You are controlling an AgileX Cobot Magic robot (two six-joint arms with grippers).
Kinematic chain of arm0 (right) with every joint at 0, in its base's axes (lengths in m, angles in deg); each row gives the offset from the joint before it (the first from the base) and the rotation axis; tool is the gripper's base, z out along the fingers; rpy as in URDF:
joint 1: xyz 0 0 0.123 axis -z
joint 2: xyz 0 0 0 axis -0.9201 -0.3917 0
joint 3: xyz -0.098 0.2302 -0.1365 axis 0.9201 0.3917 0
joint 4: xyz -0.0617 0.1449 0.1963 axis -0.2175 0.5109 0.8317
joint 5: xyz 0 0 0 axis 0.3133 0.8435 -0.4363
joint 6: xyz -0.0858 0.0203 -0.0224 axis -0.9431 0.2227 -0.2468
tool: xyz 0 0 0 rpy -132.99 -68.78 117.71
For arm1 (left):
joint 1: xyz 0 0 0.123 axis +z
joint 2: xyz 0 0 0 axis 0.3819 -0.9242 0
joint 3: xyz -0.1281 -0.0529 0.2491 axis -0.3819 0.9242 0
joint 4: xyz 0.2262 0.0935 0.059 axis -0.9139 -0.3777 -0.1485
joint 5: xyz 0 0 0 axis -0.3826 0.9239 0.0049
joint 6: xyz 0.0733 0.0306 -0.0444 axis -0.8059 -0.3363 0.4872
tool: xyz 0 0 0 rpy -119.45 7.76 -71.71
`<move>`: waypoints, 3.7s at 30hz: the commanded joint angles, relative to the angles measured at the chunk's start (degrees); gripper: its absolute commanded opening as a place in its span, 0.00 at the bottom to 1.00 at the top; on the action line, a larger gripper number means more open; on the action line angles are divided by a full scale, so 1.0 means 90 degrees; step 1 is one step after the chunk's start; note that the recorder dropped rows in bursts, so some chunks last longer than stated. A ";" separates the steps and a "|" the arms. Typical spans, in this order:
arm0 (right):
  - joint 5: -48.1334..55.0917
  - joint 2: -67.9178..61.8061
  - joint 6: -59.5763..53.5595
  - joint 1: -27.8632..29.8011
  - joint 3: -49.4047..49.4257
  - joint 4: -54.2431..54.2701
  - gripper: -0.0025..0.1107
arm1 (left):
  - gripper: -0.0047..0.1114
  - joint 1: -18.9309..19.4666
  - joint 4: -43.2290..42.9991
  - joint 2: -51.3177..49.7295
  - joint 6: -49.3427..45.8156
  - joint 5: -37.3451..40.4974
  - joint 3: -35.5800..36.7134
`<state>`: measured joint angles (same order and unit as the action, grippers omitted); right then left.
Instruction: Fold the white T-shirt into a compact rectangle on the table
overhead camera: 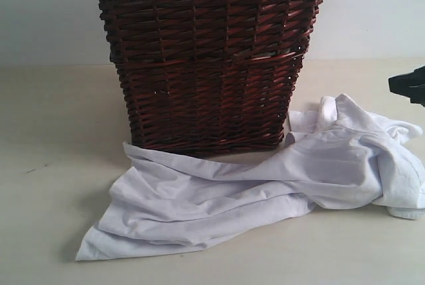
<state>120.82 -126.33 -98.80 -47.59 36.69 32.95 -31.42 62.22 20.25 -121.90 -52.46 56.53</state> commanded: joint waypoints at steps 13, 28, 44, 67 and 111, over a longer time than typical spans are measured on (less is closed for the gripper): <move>-0.0520 -0.1656 -0.0478 -0.0925 -0.0175 0.0034 0.45 | 0.04 -0.0036 0.0022 -0.0024 0.0024 -0.0021 0.0015; 0.1075 0.1053 0.0742 -0.1001 -0.0175 -0.3441 0.02 | 0.04 -0.0036 0.0022 -0.0024 0.0024 -0.0021 0.0015; 0.3624 0.3293 0.1453 -0.1006 0.0330 -0.7600 0.02 | 0.04 -0.0036 0.0022 -0.0024 0.0024 -0.0021 0.0015; 0.0968 0.3196 0.3383 -0.1628 0.0963 -0.4470 0.57 | 0.04 -0.0036 0.0022 -0.0024 0.0024 -0.0021 0.0015; 0.3624 0.6192 0.4562 -0.2987 0.1025 -0.5737 0.02 | 0.04 -0.0036 0.0022 -0.0024 0.0024 -0.0021 0.0015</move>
<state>152.96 -73.02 -68.44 -72.09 45.73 -19.77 -31.42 62.22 20.25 -121.90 -52.46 56.53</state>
